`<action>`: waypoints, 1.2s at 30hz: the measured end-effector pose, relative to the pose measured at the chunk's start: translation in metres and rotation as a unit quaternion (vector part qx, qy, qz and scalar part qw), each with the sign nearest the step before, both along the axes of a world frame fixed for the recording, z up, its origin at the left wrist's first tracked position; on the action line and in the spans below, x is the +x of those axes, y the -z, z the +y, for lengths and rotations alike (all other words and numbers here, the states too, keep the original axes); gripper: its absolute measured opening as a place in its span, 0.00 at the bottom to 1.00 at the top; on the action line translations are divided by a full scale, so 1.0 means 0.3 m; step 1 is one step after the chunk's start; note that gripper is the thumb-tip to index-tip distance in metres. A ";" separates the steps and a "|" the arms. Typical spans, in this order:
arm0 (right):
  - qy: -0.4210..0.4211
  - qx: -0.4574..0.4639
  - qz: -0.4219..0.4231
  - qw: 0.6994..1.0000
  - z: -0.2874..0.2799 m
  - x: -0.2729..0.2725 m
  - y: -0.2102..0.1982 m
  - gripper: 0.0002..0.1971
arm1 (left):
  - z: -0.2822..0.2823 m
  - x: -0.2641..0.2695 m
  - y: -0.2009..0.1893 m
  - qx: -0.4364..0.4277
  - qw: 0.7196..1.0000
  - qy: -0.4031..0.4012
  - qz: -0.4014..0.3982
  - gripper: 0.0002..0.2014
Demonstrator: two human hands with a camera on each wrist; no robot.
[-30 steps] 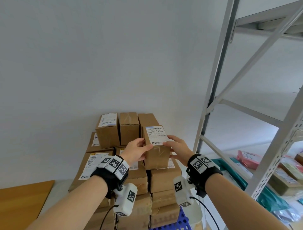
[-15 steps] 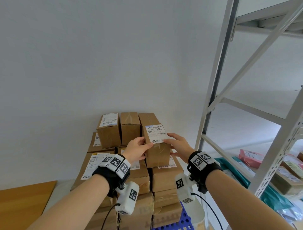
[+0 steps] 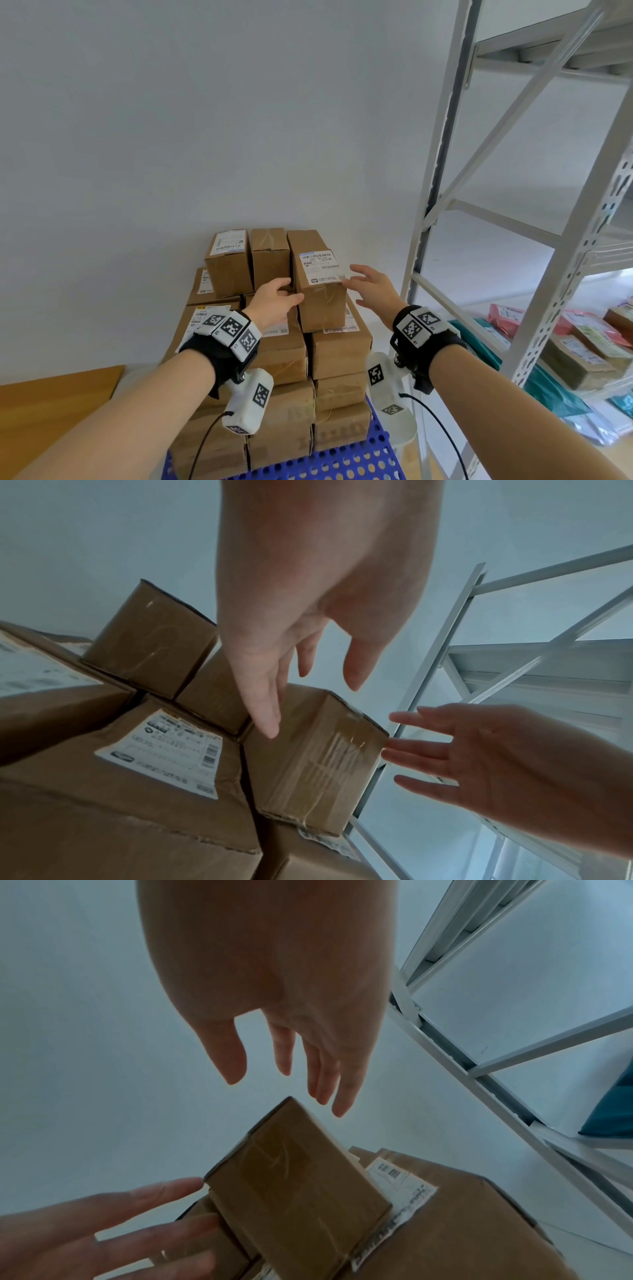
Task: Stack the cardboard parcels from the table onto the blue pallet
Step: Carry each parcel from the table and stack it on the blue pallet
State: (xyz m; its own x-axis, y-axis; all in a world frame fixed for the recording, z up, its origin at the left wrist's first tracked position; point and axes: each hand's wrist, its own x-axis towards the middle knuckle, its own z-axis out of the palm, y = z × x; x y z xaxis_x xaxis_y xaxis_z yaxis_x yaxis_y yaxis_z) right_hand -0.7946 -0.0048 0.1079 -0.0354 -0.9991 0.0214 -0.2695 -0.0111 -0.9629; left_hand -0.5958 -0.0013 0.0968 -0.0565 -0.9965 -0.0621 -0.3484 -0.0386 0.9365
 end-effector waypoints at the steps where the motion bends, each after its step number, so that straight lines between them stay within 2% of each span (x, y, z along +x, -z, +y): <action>1: 0.002 -0.004 -0.001 1.000 0.018 0.002 0.003 0.26 | 0.018 0.010 0.002 -0.008 1.000 -0.003 -0.020 0.29; 3: 0.001 -0.015 -0.003 1.000 0.064 0.012 0.013 0.25 | 0.059 0.028 0.016 -0.018 0.999 -0.006 -0.050 0.29; 7: -0.009 -0.045 -0.008 0.999 0.165 0.042 0.044 0.22 | 0.160 0.058 0.063 -0.004 0.998 -0.008 -0.060 0.27; 10: -0.041 -0.048 0.015 0.998 0.230 0.093 0.061 0.22 | 0.255 0.094 0.096 0.006 0.996 -0.012 -0.083 0.29; 15: -0.105 -0.030 0.022 0.994 0.305 0.229 0.098 0.22 | 0.401 0.190 0.132 -0.011 0.986 -0.018 -0.167 0.27; 18: -0.147 -0.017 0.059 0.987 0.329 0.324 0.137 0.23 | 0.478 0.269 0.148 -0.003 0.983 -0.042 -0.180 0.26; 21: -0.188 -0.008 0.108 0.976 0.356 0.434 0.179 0.24 | 0.547 0.367 0.169 0.014 0.980 -0.069 -0.184 0.26; 29: -0.292 -0.011 0.224 0.930 0.460 0.781 0.241 0.25 | 0.705 0.710 0.234 0.056 0.961 -0.103 -0.252 0.26; 33: -0.313 0.014 0.247 0.917 0.511 0.997 0.277 0.28 | 0.798 0.899 0.266 0.066 0.944 -0.099 -0.308 0.26; 36: -0.323 0.013 0.276 0.905 0.570 1.151 0.301 0.28 | 0.872 1.045 0.295 0.074 0.938 -0.109 -0.320 0.27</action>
State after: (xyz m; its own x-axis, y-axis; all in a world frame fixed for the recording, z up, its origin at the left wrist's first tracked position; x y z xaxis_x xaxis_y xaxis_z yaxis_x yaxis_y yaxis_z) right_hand -0.4493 0.1661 0.0175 0.5655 -0.8077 -0.1667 -0.6548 -0.3168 -0.6862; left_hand -0.2823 0.2602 0.0083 0.2436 -0.9579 -0.1520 -0.8068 -0.2871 0.5163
